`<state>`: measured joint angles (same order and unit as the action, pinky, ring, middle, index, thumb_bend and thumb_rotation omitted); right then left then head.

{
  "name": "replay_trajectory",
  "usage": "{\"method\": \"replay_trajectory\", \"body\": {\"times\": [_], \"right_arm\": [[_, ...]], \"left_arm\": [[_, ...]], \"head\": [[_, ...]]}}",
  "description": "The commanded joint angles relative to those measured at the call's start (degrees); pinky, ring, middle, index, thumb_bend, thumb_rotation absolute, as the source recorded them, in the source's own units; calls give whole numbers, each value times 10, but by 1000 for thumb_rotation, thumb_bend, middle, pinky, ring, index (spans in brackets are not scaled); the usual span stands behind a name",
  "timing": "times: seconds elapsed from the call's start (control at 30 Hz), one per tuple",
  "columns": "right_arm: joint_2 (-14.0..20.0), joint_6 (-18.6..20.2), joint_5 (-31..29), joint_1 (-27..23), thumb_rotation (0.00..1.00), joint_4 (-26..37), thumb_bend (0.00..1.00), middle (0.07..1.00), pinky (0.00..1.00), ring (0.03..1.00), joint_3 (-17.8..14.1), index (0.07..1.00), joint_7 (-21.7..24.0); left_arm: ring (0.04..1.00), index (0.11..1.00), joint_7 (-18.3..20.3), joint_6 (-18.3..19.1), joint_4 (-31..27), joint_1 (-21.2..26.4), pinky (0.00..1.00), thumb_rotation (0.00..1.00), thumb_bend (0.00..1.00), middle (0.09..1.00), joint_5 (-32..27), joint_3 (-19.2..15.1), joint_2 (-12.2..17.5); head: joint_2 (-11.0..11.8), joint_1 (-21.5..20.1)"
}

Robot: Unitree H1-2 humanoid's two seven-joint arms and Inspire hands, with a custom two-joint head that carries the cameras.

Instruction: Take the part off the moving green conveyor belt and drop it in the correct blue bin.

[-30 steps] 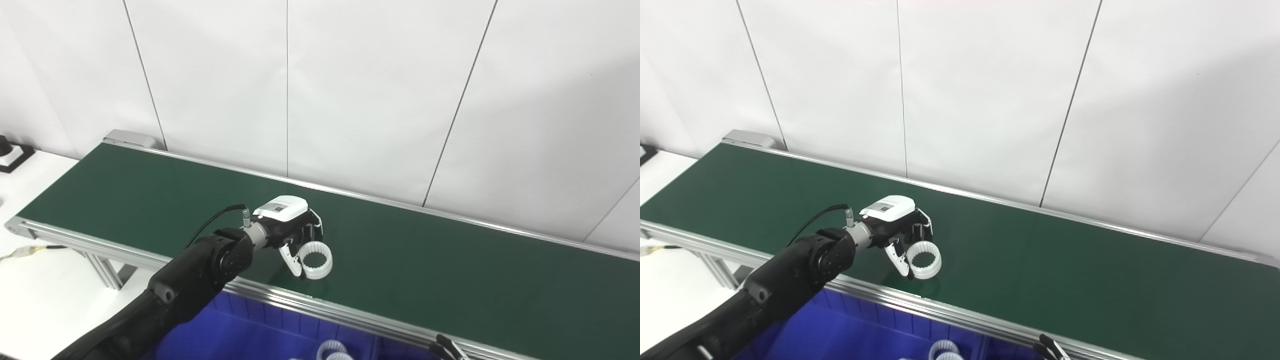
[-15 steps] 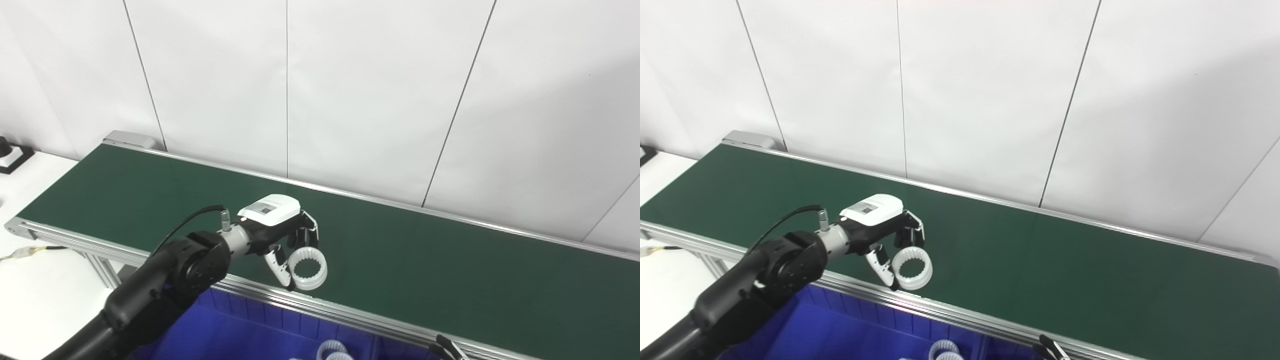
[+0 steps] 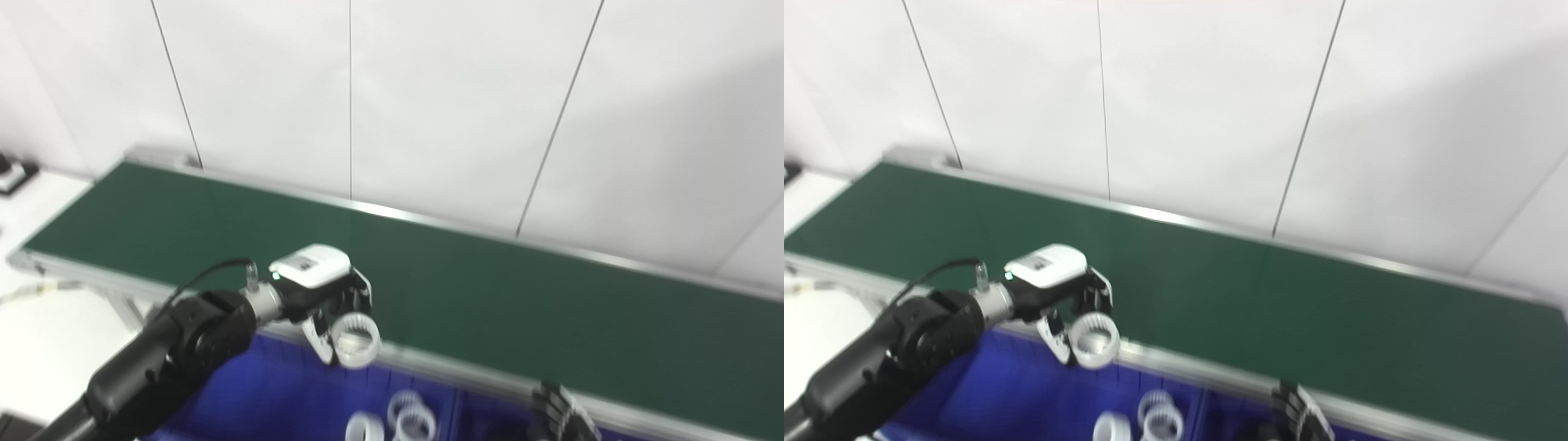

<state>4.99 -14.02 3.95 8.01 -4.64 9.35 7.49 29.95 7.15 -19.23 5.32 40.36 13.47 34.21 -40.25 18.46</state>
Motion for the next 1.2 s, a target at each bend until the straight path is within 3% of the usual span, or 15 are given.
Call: {"method": "replay_trajectory", "body": {"times": [0.0,0.33,0.53,0.8,1.17], "right_arm": [[7,1,-13,-12,591,19,471,828,748,795,-8,863,7],[23,11,-35,-18,645,20,536,825,724,778,-23,856,19],[28,9,-34,-16,667,20,542,823,722,779,-27,860,22],[29,9,-33,-13,674,22,551,829,723,782,-28,862,23],[28,7,-33,-11,662,21,548,823,722,778,-28,858,23]], "left_arm": [[437,509,-22,-1,-9,0,544,0,504,466,7,-12,-4],[460,498,-46,9,14,-55,601,0,504,483,24,-14,-39],[467,492,-91,-7,61,-79,632,0,503,494,15,-18,-65],[480,478,-160,-32,168,-85,626,0,503,501,24,0,-91],[471,482,-243,-67,271,-74,587,0,503,503,38,21,-94]], "head": [[-8,7],[-32,24],[-32,21],[-29,17],[-27,13]]}}
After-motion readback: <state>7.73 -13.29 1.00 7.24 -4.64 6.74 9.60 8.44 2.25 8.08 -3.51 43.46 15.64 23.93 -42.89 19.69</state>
